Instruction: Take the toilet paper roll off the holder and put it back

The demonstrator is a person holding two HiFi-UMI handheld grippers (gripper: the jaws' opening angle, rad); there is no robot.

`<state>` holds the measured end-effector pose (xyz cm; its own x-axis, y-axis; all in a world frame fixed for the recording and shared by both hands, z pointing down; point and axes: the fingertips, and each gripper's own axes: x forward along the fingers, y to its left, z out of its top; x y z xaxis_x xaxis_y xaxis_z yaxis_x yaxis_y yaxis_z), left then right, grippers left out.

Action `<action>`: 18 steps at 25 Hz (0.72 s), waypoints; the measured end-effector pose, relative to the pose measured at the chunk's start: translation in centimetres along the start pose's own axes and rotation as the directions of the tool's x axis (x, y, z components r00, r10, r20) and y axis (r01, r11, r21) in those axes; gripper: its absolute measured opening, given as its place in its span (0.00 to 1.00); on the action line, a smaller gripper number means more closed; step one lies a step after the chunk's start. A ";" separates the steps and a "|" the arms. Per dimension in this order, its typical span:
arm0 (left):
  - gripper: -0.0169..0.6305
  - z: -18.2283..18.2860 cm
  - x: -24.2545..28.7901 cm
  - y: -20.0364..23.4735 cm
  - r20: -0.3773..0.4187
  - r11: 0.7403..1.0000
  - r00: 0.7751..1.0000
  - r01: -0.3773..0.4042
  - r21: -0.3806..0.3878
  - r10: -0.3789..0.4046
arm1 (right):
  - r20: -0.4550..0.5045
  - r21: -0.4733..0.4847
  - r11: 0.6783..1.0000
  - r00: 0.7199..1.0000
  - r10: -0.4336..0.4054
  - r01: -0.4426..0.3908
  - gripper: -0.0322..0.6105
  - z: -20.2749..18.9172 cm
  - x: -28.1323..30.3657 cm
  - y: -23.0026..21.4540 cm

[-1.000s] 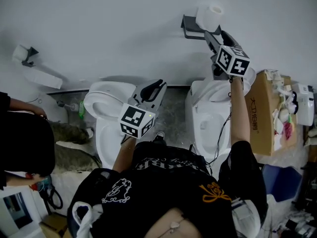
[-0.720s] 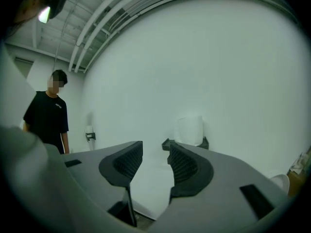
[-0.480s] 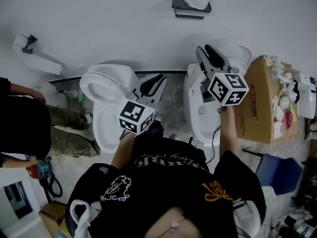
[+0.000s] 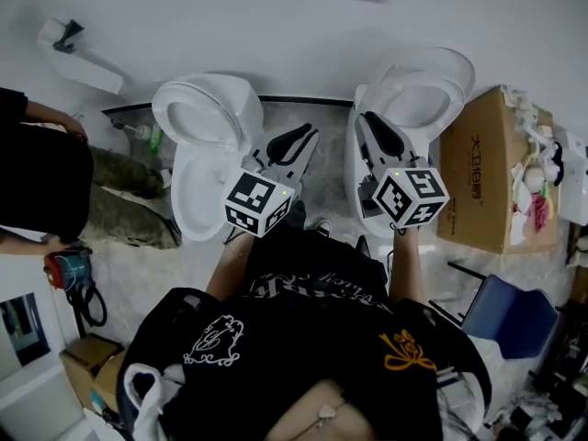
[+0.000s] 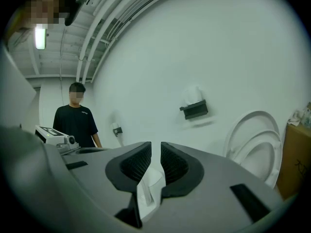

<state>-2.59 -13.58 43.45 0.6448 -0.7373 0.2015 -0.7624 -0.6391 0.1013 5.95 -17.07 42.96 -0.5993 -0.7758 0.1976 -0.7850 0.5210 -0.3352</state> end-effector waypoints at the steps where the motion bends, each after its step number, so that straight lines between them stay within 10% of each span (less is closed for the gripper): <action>1: 0.10 -0.2 -0.5 -0.3 0.002 1.000 1.000 -0.009 -0.002 0.009 | -0.005 0.012 1.000 1.000 0.014 -0.014 0.16 -0.7 -0.6 0.7; 18: 0.10 -0.6 -4.2 -4.5 0.044 1.000 0.999 -0.023 0.018 0.022 | 0.025 0.097 0.990 0.994 0.104 -0.106 0.07 -3.4 -5.2 4.7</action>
<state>-1.89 -7.52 42.77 0.6296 -0.7601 0.1608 -0.7759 -0.6259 0.0794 4.81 -9.36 43.48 -0.6733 -0.7263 0.1382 -0.6982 0.5631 -0.4421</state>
